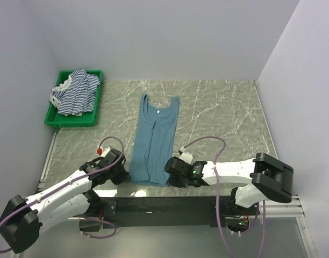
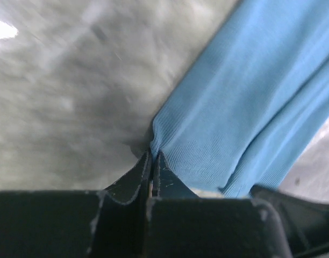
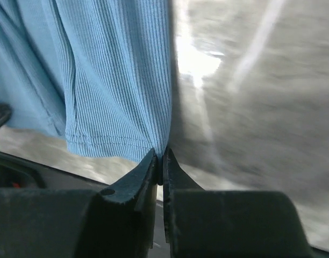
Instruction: Fold and stack the tank tops
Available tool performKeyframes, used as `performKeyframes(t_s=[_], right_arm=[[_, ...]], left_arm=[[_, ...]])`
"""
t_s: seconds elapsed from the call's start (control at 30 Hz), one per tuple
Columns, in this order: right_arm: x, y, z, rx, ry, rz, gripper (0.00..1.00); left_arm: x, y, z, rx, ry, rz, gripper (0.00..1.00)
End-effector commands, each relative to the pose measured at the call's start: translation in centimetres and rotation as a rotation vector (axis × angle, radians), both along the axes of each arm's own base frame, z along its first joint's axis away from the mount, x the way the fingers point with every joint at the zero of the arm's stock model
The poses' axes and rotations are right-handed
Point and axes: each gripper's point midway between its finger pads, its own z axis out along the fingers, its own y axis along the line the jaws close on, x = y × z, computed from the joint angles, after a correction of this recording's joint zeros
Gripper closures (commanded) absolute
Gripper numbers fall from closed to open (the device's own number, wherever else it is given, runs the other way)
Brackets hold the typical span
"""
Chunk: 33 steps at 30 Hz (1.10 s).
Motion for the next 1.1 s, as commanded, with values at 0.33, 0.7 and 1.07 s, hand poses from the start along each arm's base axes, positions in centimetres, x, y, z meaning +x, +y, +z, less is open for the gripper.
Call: performKeyframes(t_s=[0.33, 0.7, 1.07], right_arm=[[-0.6, -2.9, 3.4, -0.130, -0.073, 0.117, 0.91], [7.1, -2.1, 8.0, -0.081, -0.159, 0.082, 0.93], [17.1, -3.0, 9.6, -0.073, -0.203, 0.028, 0.94]], left_arm=[[-1.8, -2.9, 4.5, -0.026, -0.062, -0.099, 0.99], [6.9, -3.9, 10.0, -0.013, -0.217, -0.061, 0.99], [16.0, -5.1, 10.0, 0.020, -0.237, -0.024, 1.00]])
